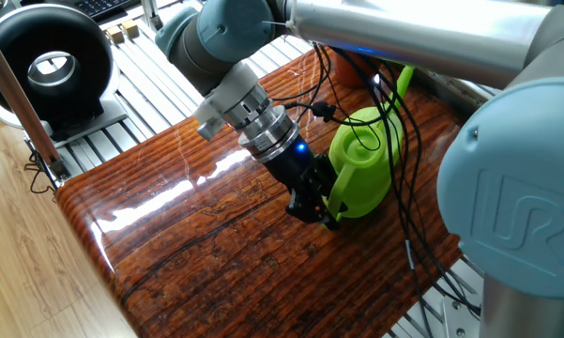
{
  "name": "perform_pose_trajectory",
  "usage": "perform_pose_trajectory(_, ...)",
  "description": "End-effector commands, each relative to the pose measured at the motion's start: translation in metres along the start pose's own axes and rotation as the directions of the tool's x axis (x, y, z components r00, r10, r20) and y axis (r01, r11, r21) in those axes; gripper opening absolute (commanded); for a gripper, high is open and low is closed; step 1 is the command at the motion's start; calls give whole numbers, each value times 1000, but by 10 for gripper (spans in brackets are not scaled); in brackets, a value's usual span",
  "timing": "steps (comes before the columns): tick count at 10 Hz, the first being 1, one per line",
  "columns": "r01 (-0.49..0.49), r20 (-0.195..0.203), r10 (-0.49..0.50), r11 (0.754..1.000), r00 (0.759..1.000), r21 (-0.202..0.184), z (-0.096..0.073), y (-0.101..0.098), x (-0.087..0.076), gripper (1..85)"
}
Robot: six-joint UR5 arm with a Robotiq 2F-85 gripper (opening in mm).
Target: Water the plant
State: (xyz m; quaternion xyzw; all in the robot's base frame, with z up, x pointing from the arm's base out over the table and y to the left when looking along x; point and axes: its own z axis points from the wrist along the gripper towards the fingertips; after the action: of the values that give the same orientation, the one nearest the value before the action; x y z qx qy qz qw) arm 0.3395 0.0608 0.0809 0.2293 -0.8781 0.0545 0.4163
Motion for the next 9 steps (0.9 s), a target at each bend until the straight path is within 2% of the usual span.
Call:
perform_pose_trajectory(1,39,-36,-39,999,999,-4,1,2,9,370)
perform_pose_trajectory(6,37,-77,-38,999,996,-11,3,5,19,343)
perform_pose_trajectory(7,23,-87,-24,1000,996,-9,2,5,21,273)
perform_pose_trajectory(9,-1,-105,2,1000,994,8,3,3,26,60)
